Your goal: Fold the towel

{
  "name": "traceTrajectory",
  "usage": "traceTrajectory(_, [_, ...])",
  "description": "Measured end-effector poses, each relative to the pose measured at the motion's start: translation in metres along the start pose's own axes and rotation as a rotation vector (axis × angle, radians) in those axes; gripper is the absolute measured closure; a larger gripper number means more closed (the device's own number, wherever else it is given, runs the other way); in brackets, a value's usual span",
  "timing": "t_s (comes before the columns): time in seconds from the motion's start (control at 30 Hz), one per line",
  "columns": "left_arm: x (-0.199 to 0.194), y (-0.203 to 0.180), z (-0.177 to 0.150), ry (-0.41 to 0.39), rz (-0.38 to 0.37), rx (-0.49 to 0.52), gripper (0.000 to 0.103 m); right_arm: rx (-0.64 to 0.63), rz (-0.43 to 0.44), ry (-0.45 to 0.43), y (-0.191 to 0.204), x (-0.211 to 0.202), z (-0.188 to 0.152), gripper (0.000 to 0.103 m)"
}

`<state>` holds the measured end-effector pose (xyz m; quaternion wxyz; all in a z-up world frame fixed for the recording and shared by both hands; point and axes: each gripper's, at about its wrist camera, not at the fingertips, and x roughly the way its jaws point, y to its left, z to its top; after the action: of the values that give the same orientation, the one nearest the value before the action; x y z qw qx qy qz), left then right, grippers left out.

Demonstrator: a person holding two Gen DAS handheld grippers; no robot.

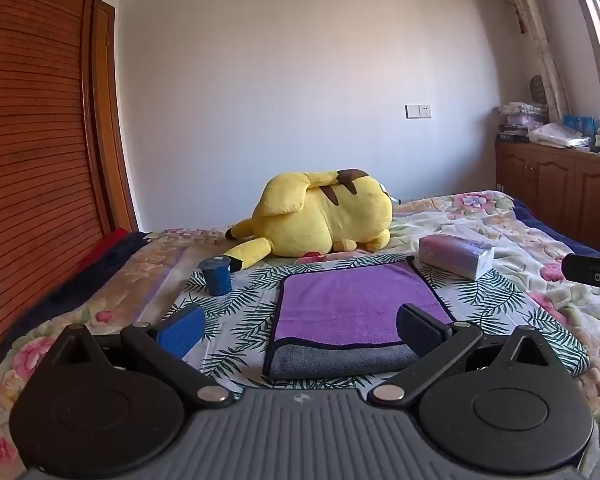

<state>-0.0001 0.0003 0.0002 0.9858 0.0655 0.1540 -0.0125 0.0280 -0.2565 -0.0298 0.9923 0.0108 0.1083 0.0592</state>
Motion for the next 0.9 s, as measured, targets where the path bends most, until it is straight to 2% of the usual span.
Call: traceTrajectory(0.9, [-0.0005, 0.0009, 0.0006, -0.001, 0.003, 0.008, 0.0, 0.004, -0.001, 0.004, -0.0017, -0.0008, 0.0008, 0.0])
